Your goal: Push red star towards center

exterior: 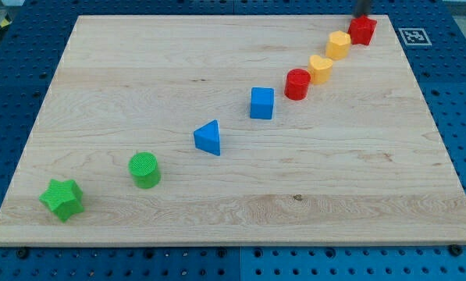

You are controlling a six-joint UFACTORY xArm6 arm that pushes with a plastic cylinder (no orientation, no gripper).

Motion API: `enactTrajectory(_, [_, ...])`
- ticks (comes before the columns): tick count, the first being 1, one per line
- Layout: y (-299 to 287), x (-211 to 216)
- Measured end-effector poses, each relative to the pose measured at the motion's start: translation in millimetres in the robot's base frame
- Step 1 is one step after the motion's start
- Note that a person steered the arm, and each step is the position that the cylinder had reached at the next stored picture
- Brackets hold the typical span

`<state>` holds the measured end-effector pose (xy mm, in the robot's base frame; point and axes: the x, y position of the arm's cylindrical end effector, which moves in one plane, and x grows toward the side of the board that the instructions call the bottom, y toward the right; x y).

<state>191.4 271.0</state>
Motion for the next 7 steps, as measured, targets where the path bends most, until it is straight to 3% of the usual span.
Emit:
enactTrajectory(1, [30, 19])
enactTrajectory(3, [26, 43])
enactTrajectory(5, [-32, 45])
enactTrajectory(7, [-54, 45])
